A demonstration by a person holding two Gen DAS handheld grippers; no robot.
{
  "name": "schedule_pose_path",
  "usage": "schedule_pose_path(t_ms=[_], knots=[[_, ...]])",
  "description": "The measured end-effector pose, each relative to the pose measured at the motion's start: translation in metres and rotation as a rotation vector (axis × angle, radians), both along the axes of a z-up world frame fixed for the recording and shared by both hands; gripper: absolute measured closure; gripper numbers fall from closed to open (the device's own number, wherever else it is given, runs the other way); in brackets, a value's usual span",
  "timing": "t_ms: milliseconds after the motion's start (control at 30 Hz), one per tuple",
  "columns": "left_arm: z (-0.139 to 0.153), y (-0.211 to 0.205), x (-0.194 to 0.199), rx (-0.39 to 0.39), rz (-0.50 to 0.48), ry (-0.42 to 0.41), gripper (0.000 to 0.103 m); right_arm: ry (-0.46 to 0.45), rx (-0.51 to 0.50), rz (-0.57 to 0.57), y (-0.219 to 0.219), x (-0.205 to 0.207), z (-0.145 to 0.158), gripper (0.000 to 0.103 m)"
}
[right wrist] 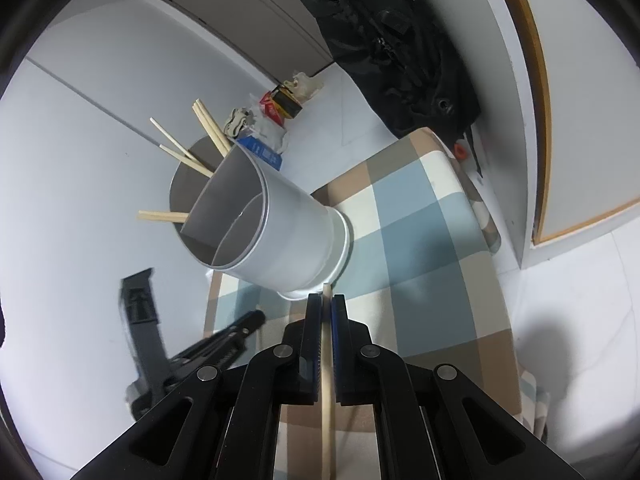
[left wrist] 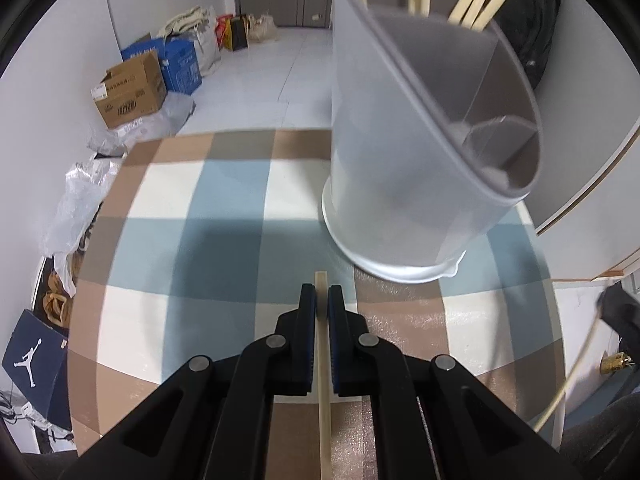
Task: Organize utensils
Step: 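Close the left gripper on the last wooden stick, then lift both held sticks up over the white holder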
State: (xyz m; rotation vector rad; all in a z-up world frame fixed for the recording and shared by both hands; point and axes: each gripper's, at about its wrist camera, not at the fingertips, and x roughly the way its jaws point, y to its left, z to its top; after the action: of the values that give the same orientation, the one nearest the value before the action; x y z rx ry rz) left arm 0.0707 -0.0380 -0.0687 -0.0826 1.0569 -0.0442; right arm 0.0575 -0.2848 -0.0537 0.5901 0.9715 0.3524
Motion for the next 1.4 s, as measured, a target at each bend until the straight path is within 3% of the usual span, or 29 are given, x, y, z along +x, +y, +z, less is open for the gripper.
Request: schedule_pose_path(t_ms=[333,800,1100,1400], knots=[[0.025,0.008,-0.018,-0.066,0.029,-0.110,0.101,-0.027,-0.015,0.014,0.008,-0.002,0.003,0.099],[0.055,0.011,-0.038,-0.040,-0.102,-0.215,0.101,-0.135,-0.022,0.050,0.031,-0.014,0.024,0.099],[0.086,0.019,-0.040,-0.091,-0.119,-0.262,0.101,-0.222,-0.021,0.070,0.052,-0.017,0.055,0.099],[0.117,0.017,-0.037,-0.098,-0.171,-0.337,0.101,-0.313,-0.097,0.102,0.070,-0.010,0.089,0.099]])
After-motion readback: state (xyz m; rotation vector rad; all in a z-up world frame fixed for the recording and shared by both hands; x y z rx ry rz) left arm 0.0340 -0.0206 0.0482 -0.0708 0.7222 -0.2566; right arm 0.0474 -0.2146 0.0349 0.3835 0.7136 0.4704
